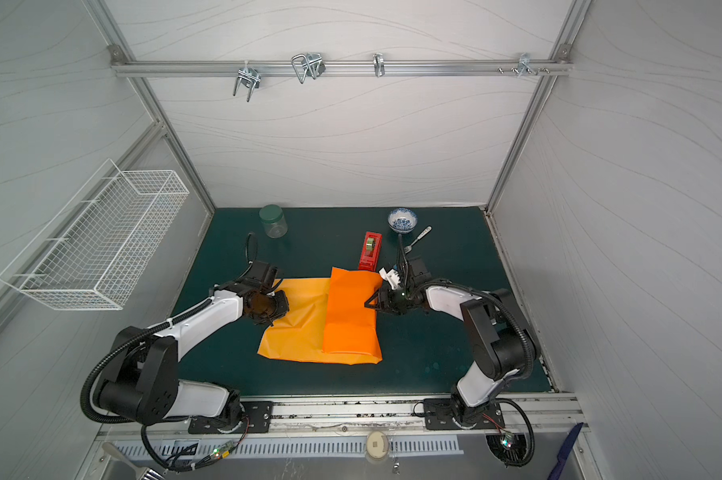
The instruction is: Wrap the gift box in paper
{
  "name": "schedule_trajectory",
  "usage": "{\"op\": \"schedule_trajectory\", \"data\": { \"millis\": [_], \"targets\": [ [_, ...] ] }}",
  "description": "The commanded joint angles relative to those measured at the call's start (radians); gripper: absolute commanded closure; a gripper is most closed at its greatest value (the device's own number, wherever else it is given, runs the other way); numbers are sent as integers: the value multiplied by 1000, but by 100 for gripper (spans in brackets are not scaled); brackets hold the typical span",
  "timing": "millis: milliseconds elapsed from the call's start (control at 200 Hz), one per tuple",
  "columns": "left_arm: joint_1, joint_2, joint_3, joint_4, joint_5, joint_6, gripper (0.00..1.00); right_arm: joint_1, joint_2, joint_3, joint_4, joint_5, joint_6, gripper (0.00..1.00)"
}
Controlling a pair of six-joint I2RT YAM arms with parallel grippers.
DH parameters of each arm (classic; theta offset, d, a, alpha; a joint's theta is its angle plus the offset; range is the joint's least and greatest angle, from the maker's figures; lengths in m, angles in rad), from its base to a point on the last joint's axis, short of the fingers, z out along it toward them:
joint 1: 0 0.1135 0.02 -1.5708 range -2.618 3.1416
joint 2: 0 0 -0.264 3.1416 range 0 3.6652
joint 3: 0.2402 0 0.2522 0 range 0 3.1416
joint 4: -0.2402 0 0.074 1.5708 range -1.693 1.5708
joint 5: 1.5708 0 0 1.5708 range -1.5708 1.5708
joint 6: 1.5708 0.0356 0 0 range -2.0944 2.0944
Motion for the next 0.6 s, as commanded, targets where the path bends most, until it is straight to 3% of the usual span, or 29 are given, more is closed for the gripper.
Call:
{"op": "schedule_trajectory", "data": {
  "millis": [0, 595],
  "targets": [
    [27, -22, -5, 87, 22, -25, 82, 28, 56, -35, -106, 146, -28, 52],
    [43, 3, -5, 60, -52, -6, 71, 29, 55, -33, -109, 146, -29, 52]
  ]
}}
